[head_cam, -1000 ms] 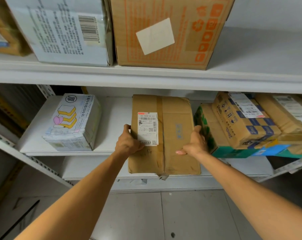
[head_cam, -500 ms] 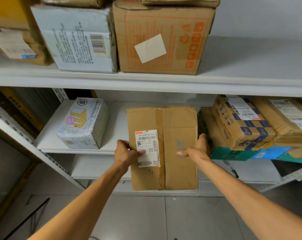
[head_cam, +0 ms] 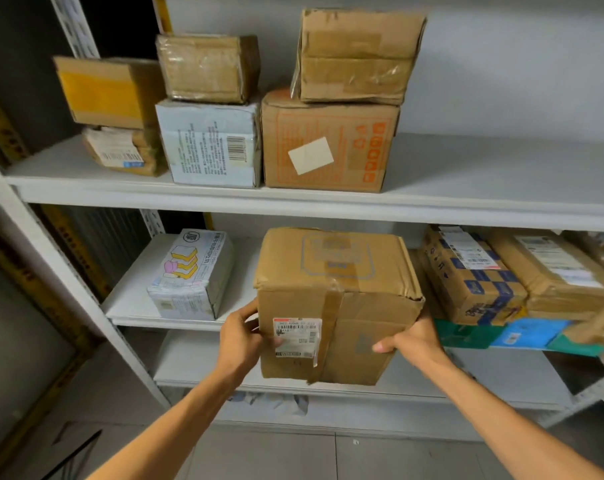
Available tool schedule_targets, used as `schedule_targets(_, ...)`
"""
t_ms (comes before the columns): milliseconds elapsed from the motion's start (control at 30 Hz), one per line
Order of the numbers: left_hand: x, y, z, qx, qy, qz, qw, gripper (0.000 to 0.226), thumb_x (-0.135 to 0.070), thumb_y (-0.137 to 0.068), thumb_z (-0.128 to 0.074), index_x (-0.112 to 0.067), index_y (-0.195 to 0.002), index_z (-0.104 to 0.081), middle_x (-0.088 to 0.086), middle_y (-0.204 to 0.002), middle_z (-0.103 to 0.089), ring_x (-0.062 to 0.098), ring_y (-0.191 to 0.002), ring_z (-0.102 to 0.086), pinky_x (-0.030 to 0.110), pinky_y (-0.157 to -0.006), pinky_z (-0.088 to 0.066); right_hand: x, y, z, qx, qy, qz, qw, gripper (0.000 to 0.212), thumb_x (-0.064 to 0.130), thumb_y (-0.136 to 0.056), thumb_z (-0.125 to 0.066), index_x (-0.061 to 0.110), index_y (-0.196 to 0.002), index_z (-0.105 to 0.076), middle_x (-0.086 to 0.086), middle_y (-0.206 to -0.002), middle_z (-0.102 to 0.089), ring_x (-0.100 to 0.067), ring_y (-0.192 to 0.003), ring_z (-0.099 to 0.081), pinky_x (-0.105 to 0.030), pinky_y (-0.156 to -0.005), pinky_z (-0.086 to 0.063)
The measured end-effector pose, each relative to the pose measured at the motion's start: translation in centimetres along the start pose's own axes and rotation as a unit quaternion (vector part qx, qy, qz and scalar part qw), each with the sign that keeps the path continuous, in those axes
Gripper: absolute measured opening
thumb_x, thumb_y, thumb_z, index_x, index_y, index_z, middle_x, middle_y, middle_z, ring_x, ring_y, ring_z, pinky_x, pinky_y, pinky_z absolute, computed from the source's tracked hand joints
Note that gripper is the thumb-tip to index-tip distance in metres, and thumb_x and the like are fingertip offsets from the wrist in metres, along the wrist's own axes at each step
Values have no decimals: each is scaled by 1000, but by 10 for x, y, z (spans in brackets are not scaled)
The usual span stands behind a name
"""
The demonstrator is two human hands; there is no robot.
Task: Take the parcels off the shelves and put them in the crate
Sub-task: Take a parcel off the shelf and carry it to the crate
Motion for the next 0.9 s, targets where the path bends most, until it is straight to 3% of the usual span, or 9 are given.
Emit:
schedule_targets(100, -10, 11, -2, 13, -26, -16, 999, 72, 7, -54, -85, -34, -112, -71, -11, -97, -75, 11, -91, -72, 25, -68, -58, 10, -2, 14, 6, -35, 28, 999, 60, -13, -44, -89, 13, -86, -56, 1, -82, -66, -11, -75, -62, -25, -66, -52)
schedule_targets(167, -24, 23, -4, -2, -104, -50, 993, 82, -20, -56, -91, -39, -129, -60, -19, -113, -69, -1, -107, -64, 26, -85, -54, 9, -3, 23, 18, -82, 13, 996, 64, -13, -54, -84, 1, -109, -53, -13, -102, -66, -25, -94, -62, -40, -85, -53)
schedule_targets(233, -40, 37, -6, -31, -168, -95, 981, 90, -39, -55, -91, -46, -135, -49, -17, -127, -59, -2, -121, -52, 28, -99, -48, 6, -4, 26, 51, -145, -1, 988, 62, -19, -67, -73, -5, -122, -48, -21, -117, -62, -30, -106, -59, -43, -95, -47)
schedule_targets(400, -60, 62, -25, -11, -160, -156, 975, 94, -31, -63, -89, -58, -133, -32, -15, -133, -53, 3, -128, -47, 29, -106, -44, 2, -2, 30, 87, -193, -12, 977, 36, -19, -82, -57, -6, -115, -55, -27, -126, -58, -37, -119, -53, -40, -101, -40)
schedule_targets(633, -53, 51, -25, 15, -84, -114, 990, 77, -25, -74, -83, -41, -139, -45, -8, -131, -59, 5, -120, -57, 27, -98, -51, -2, -5, 27, 88, -135, -10, 987, 24, -9, -80, -66, 7, -97, -62, -15, -111, -66, -36, -119, -54, -54, -110, -32)
schedule_targets(733, -39, 32, -13, 32, 36, -41, 998, 68, -2, -81, -73, -20, -142, -48, -5, -118, -69, 7, -108, -64, 30, -91, -54, 15, -1, 23, 67, -63, 17, 996, 44, 1, -73, -79, 1, -112, -59, -14, -110, -67, -28, -103, -64, -45, -93, -50)
schedule_targets(800, -23, 23, -7, 41, 82, 37, 995, 57, -1, -86, -67, -16, -139, -52, 3, -109, -73, 13, -96, -69, 30, -80, -58, 38, 4, 18, 48, 2, 66, 997, 46, 9, -69, -85, 4, -106, -58, -13, -107, -67, -18, -87, -64, -32, -73, -54)
schedule_targets(833, -14, 21, -5, 46, 84, 68, 993, 51, -3, -88, -66, -17, -136, -55, 5, -102, -74, 15, -88, -70, 28, -71, -58, 47, 8, 16, 28, 31, 80, 996, 46, 14, -67, -87, 6, -101, -56, -13, -103, -65, -19, -85, -63, -33, -69, -53)
schedule_targets(900, 1, 17, -3, 54, 83, 106, 989, 39, -8, -90, -63, -15, -128, -60, 4, -93, -76, 14, -75, -71, 24, -58, -55, 57, 12, 16, -7, 76, 90, 993, 55, 22, -66, -88, 1, -103, -53, -18, -101, -63, -31, -93, -63, -43, -76, -54)
Point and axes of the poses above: each hand's wrist, its own y-axis away from the middle knuckle, its own z-axis out of the back of the hand, x = y × z, the point moved 9 cm from there along -y, towards the middle knuckle
